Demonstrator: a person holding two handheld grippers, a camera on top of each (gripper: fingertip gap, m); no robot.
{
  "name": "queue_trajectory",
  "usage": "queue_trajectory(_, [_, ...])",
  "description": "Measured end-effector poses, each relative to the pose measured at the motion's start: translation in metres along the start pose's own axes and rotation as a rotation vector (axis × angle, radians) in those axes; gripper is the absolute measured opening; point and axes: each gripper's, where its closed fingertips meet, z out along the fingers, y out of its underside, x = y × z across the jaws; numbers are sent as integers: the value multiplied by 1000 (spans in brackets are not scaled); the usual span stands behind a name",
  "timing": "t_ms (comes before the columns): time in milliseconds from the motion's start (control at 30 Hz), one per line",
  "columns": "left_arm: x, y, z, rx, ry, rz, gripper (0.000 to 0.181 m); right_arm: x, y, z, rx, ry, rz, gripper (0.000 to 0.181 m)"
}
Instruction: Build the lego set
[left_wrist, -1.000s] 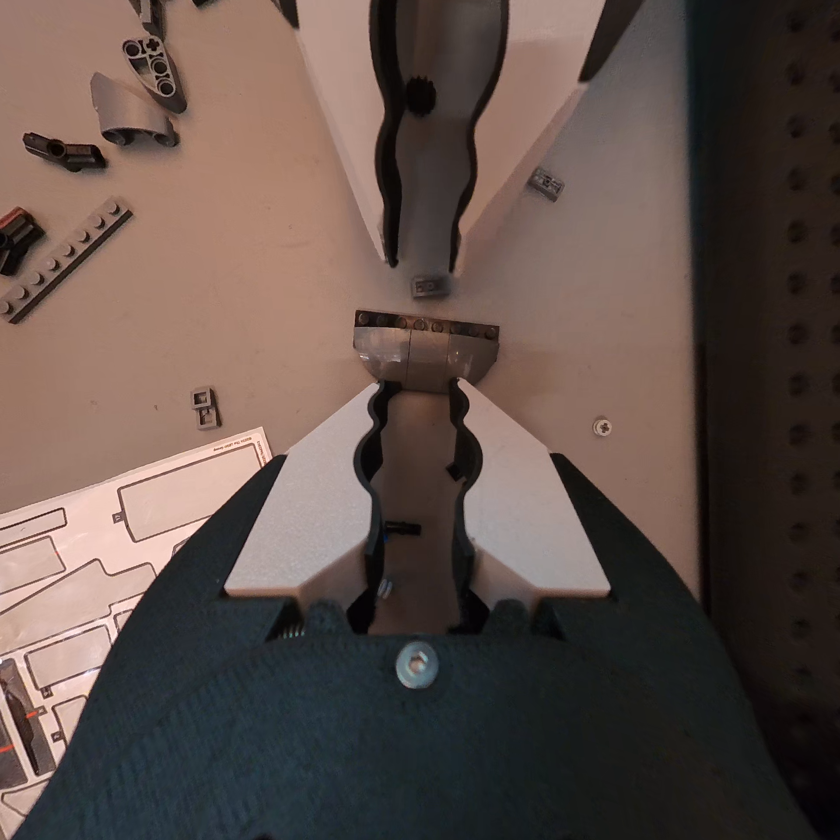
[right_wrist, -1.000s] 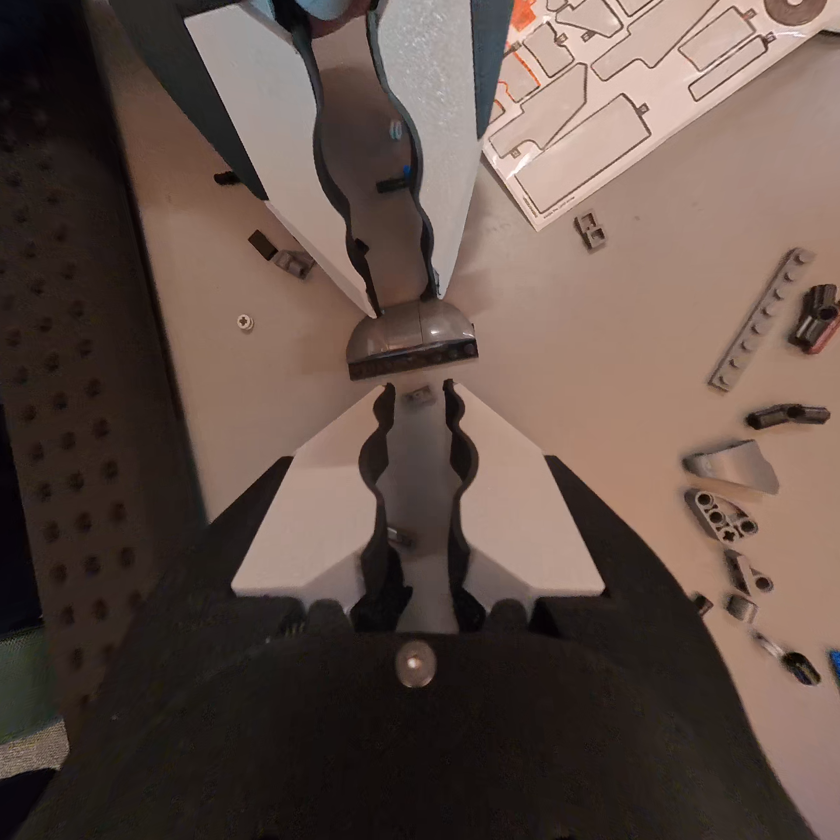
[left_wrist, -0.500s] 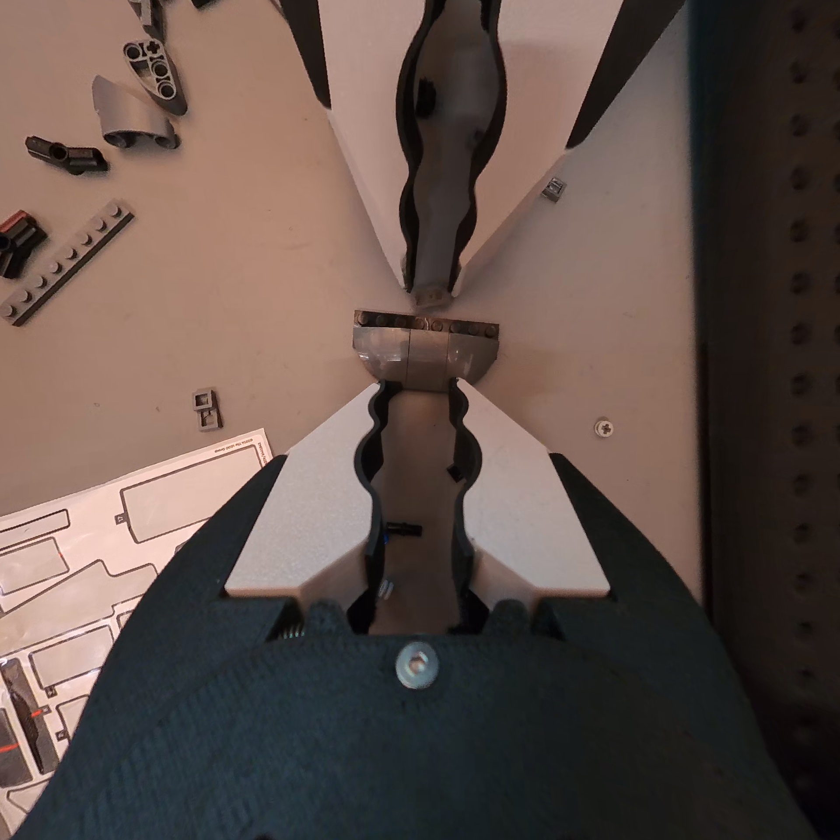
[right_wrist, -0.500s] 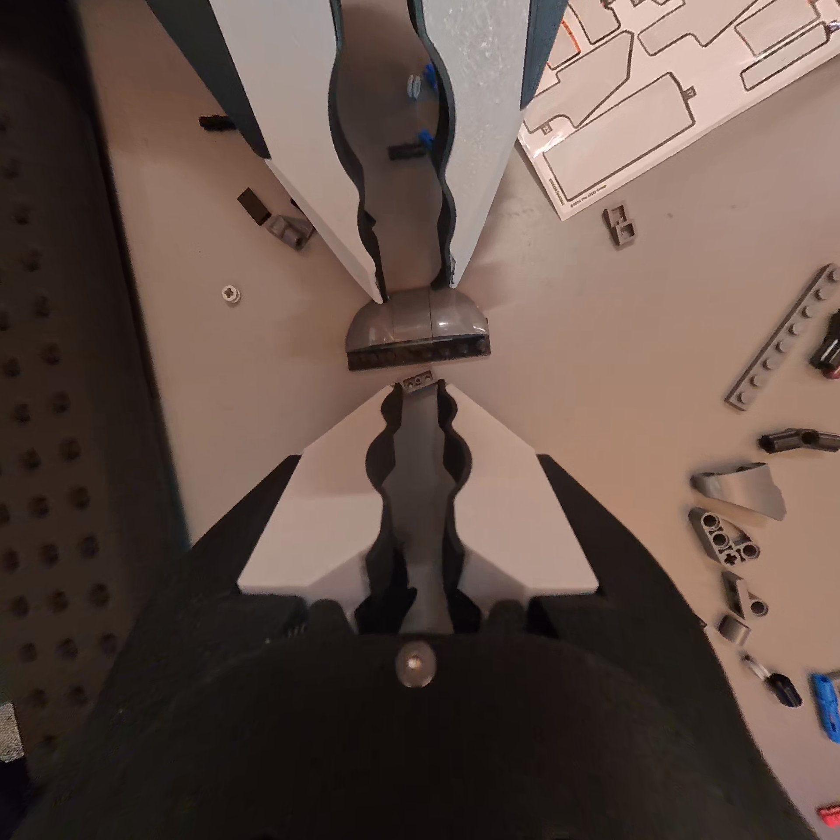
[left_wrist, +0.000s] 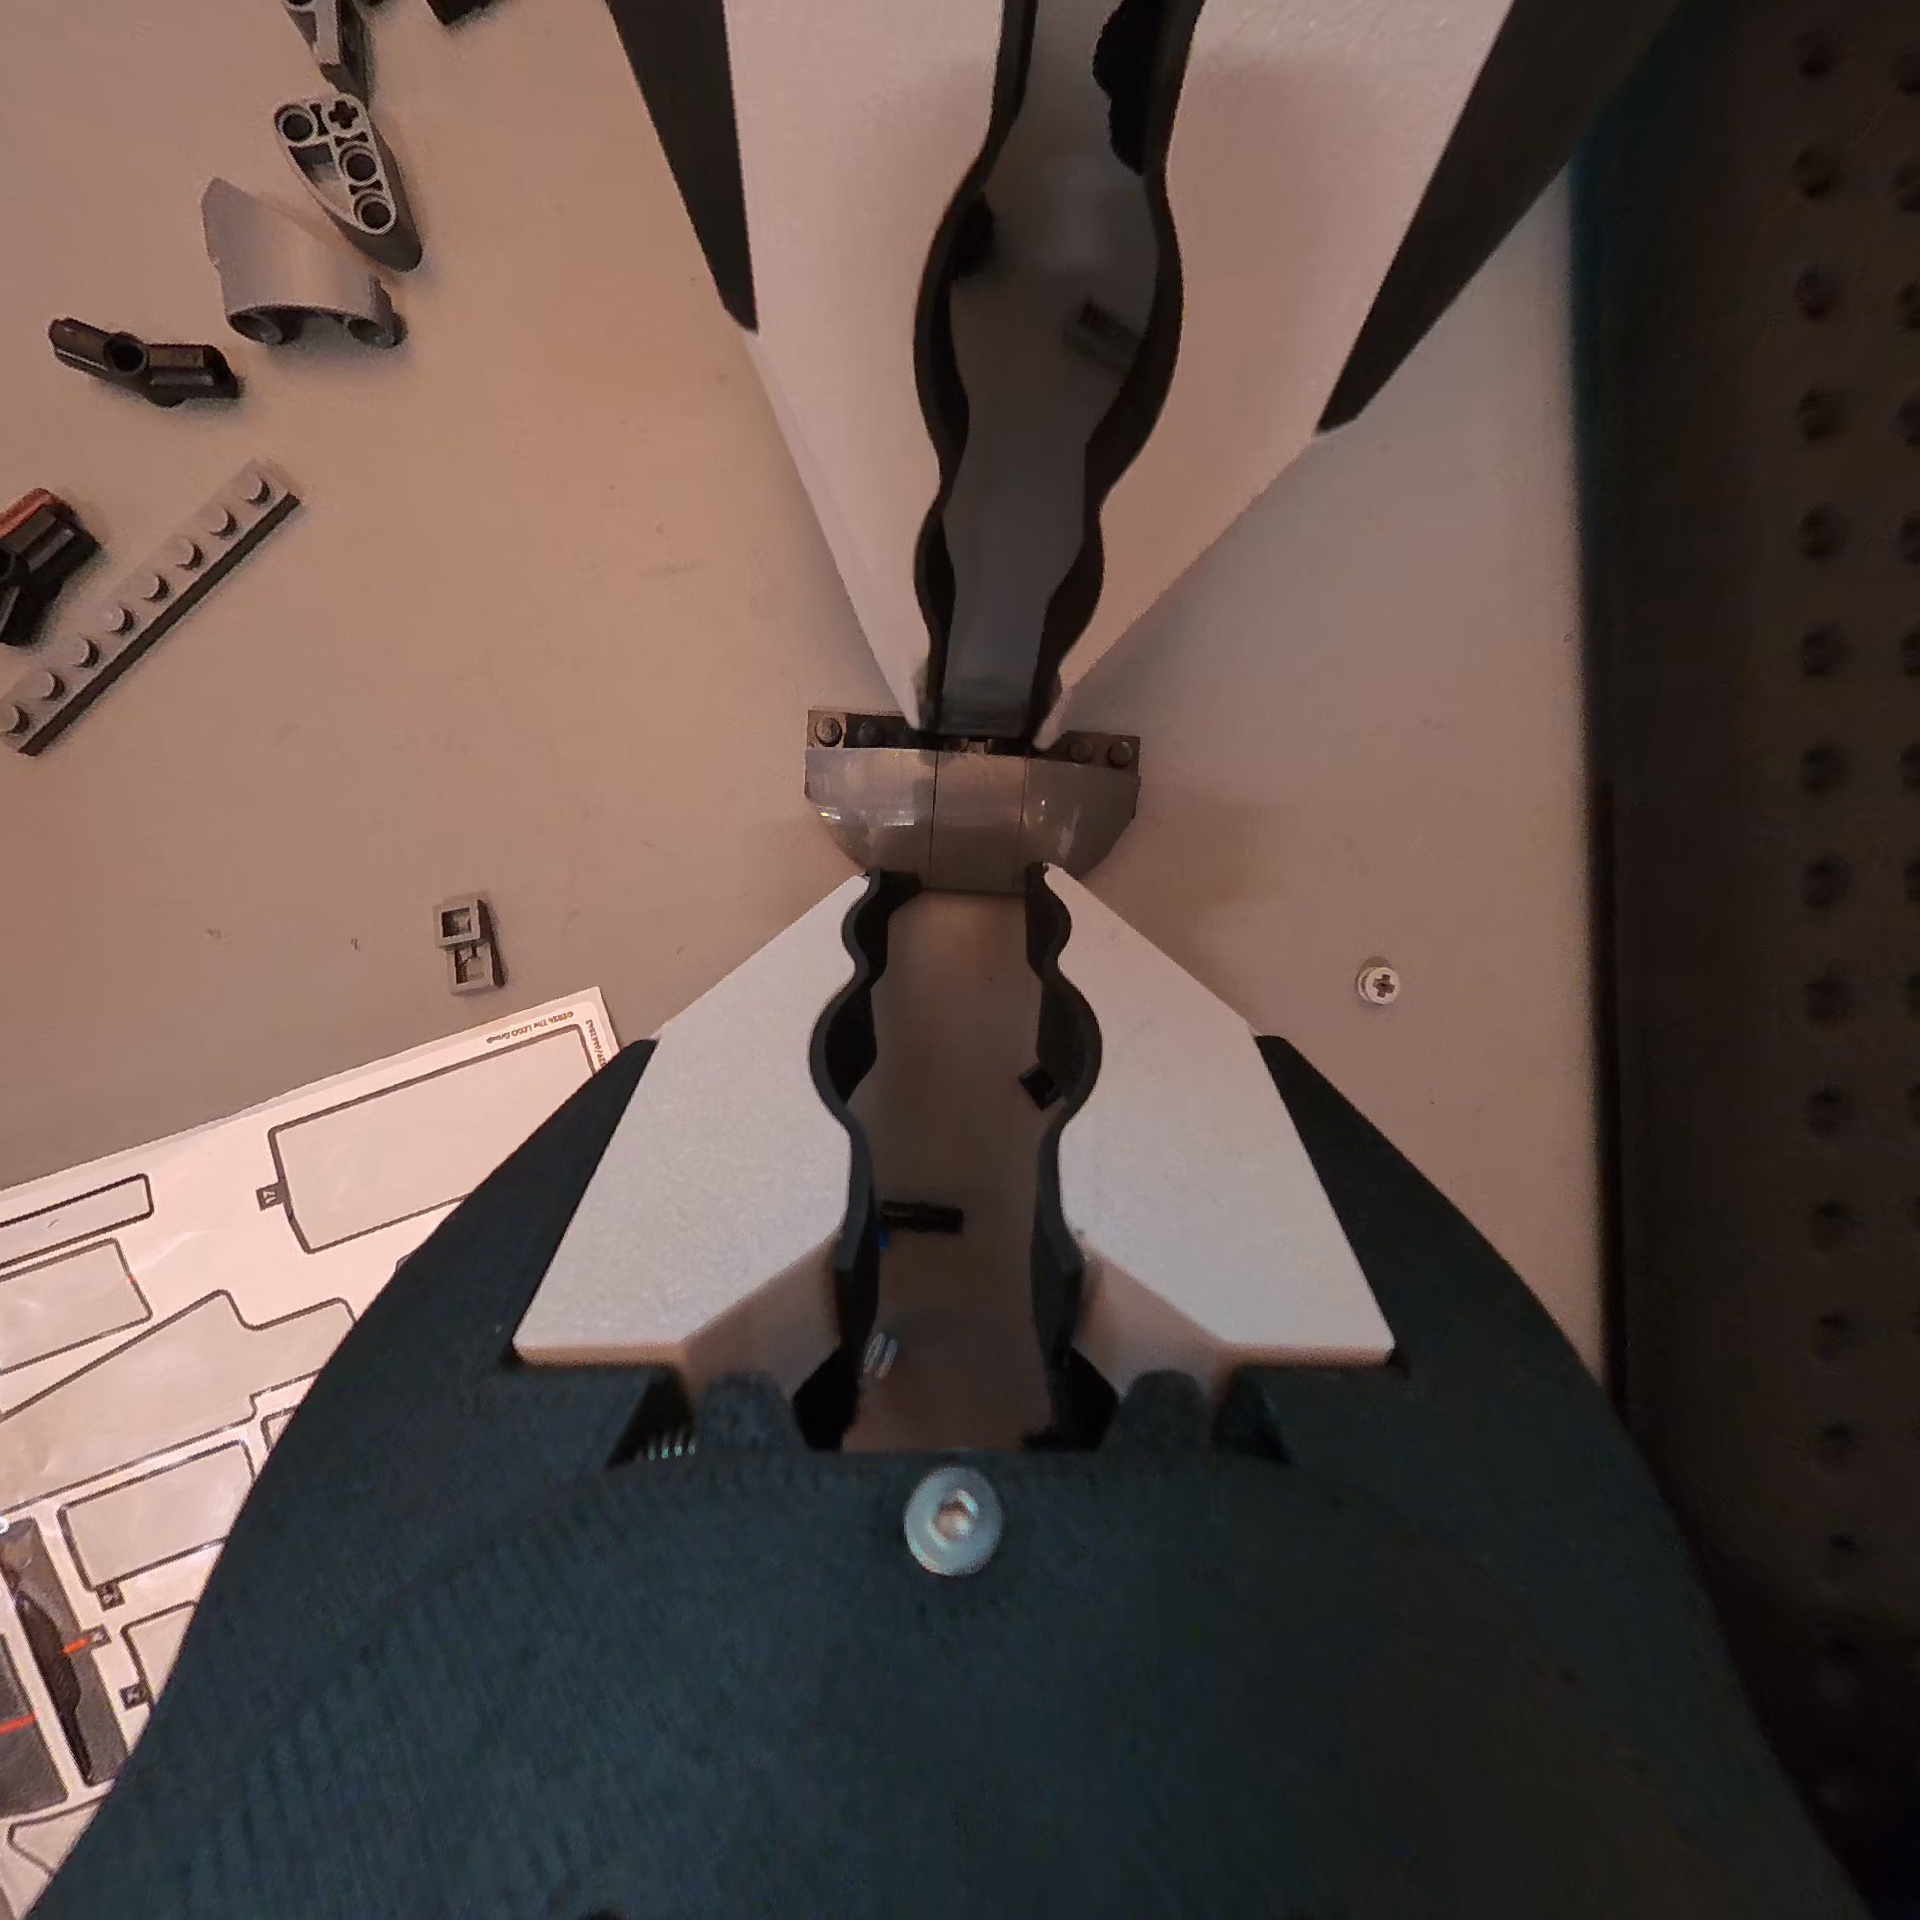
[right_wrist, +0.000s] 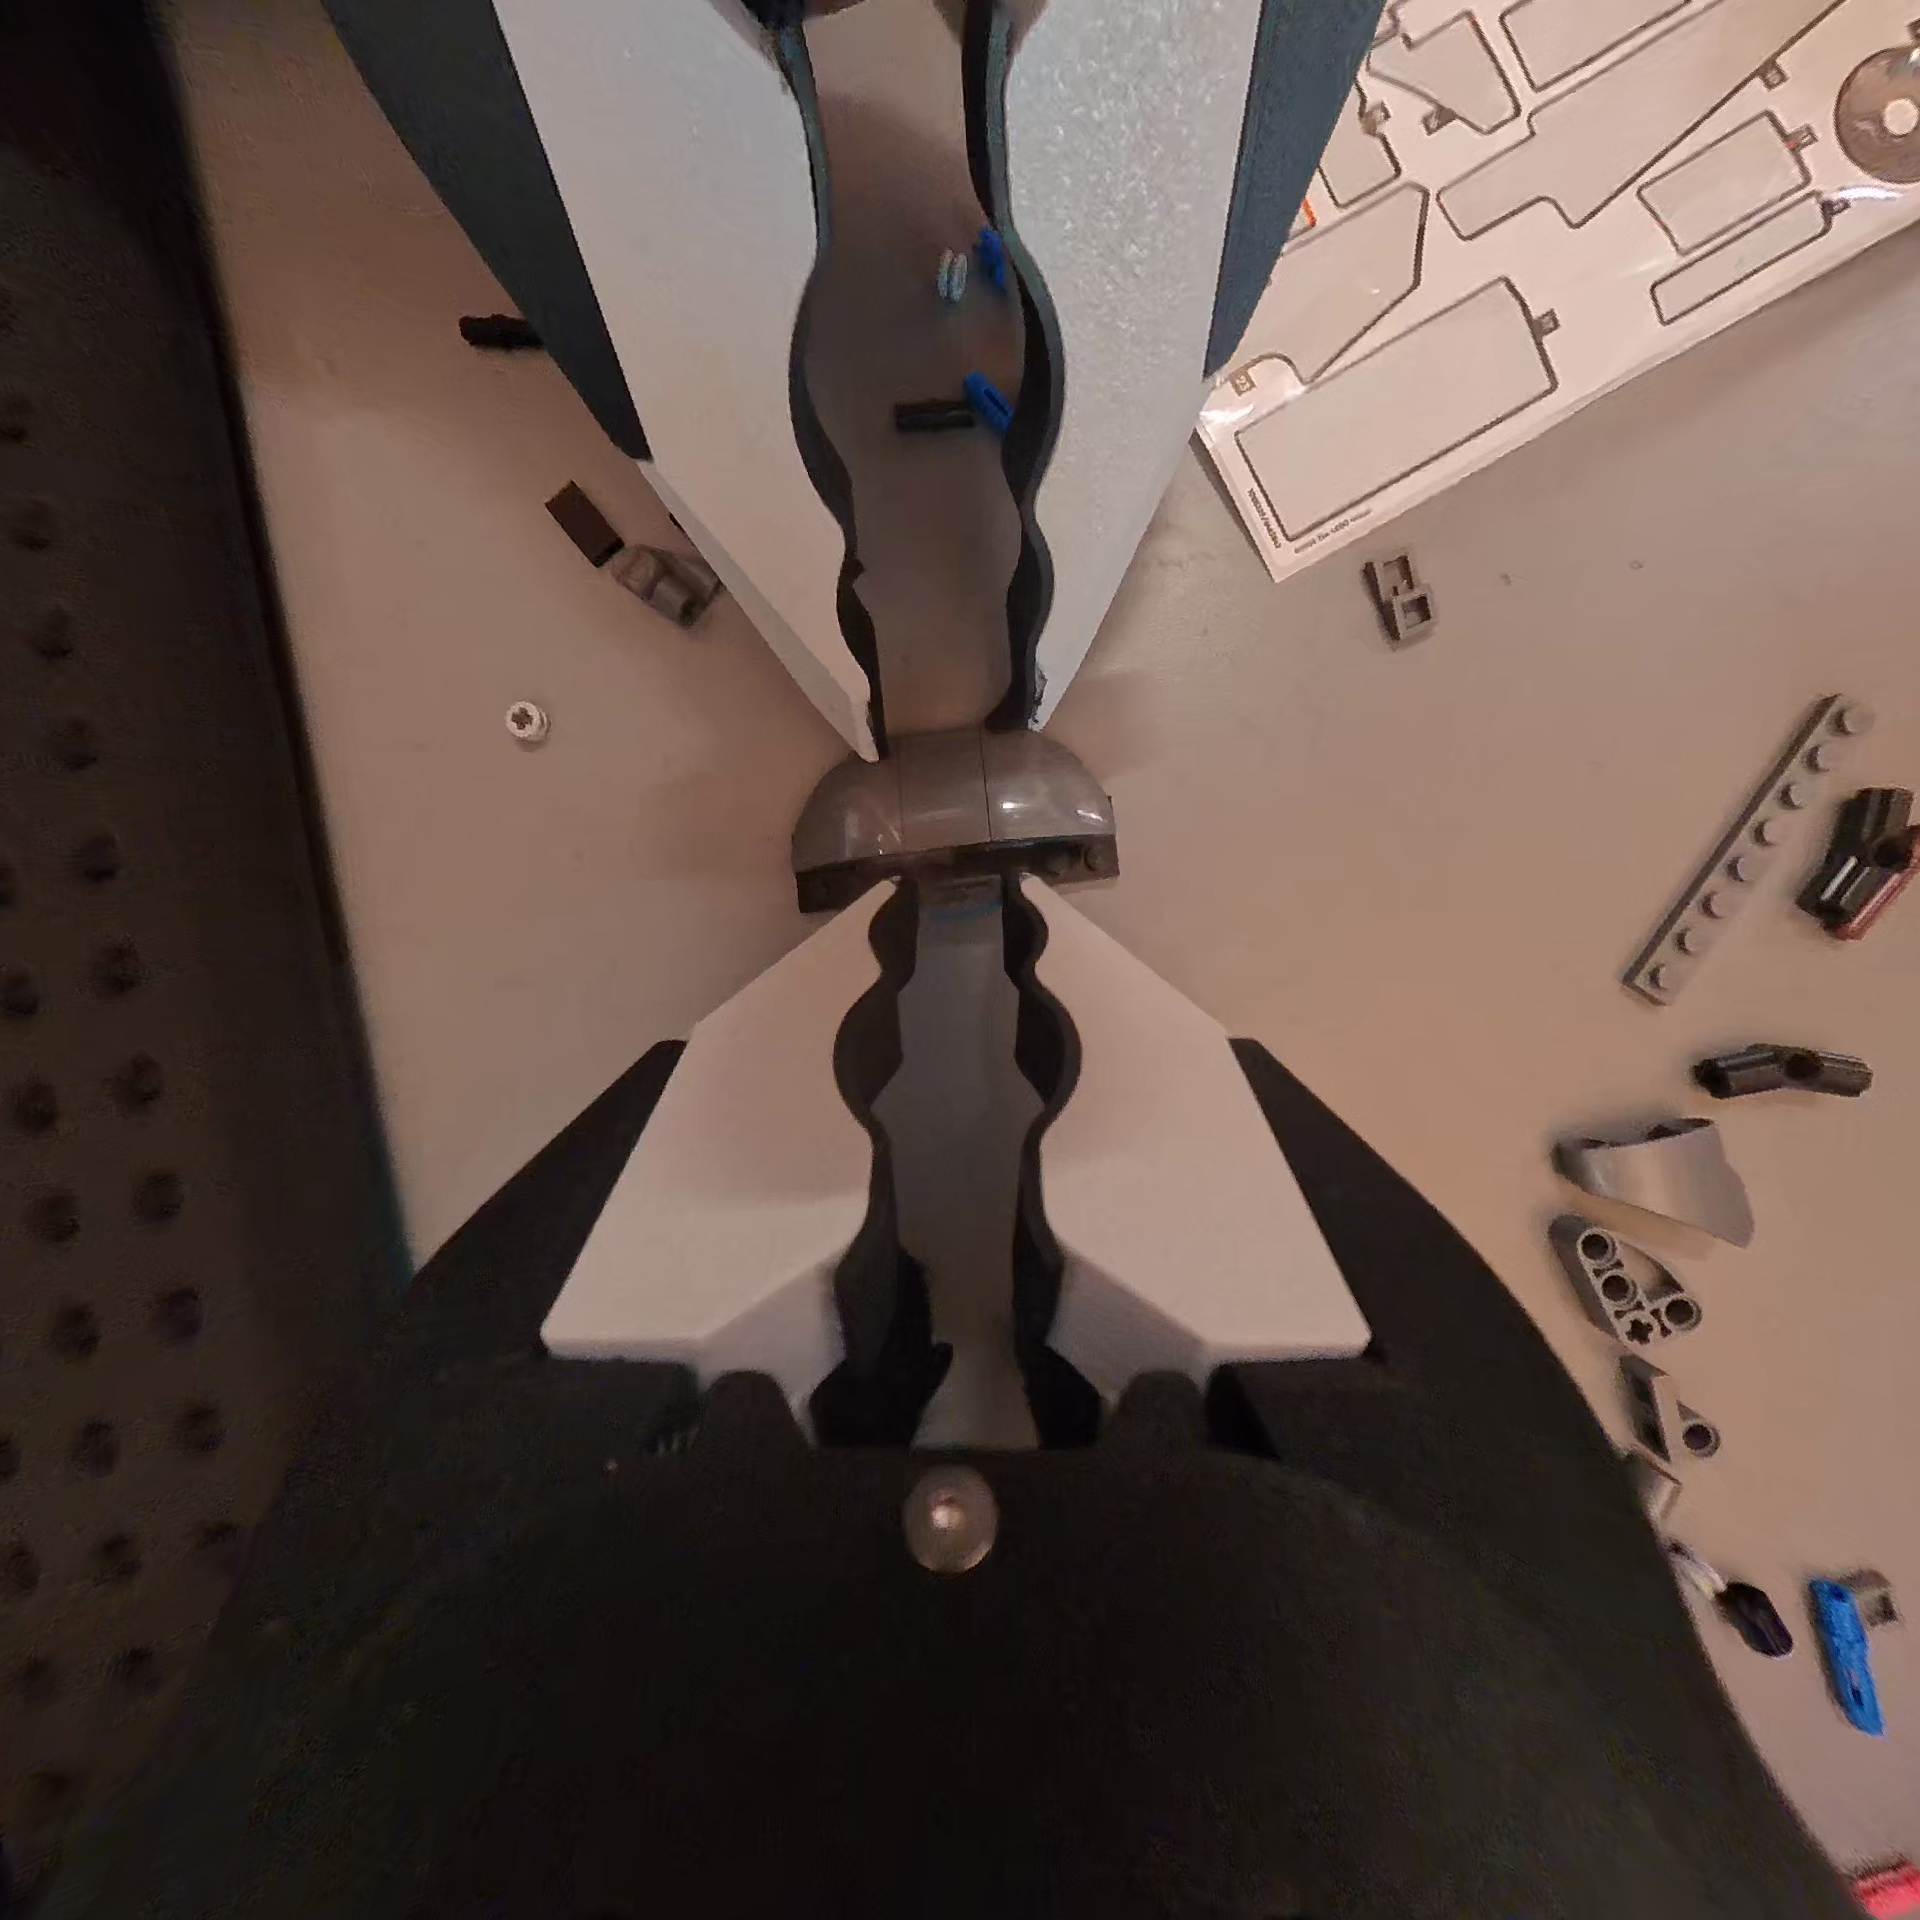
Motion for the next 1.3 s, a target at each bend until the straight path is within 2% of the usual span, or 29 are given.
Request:
queue_trajectory(133, [0, 0, 0, -2, -3, 3, 24, -1, 0, 2, -10, 6, -23, 15])
queue_trajectory(267, [0, 0, 0, -3, -3, 3, 24, 2, 1, -8, 18, 3, 0, 16])
queue_trajectory(400, [0, 0, 0, -3, -3, 2, 24, 1, 14, -2, -47, -12, 0, 17])
queue_trajectory(500, [0, 0, 0, -5, -5, 4, 24, 0, 13, -1, -45, -19, -3, 13])
queue_trajectory(633, [0, 0, 0, -6, -6, 5, 24, 0, 6, -13, 19, -31, 13, 14])
queue_trajectory(767, [0, 1, 0, -7, -6, 6, 23, 14, 16, -26, 30, 4, 72, 16])
queue_trajectory(933, [0, 0, 0, -7, -5, 5, 23, 15, 27, -16, -38, 11, 70, 23])
queue_trajectory(1300, [0, 0, 1, -7, -8, 8, 23, 13, 20, -5, -49, 32, 14, 5])
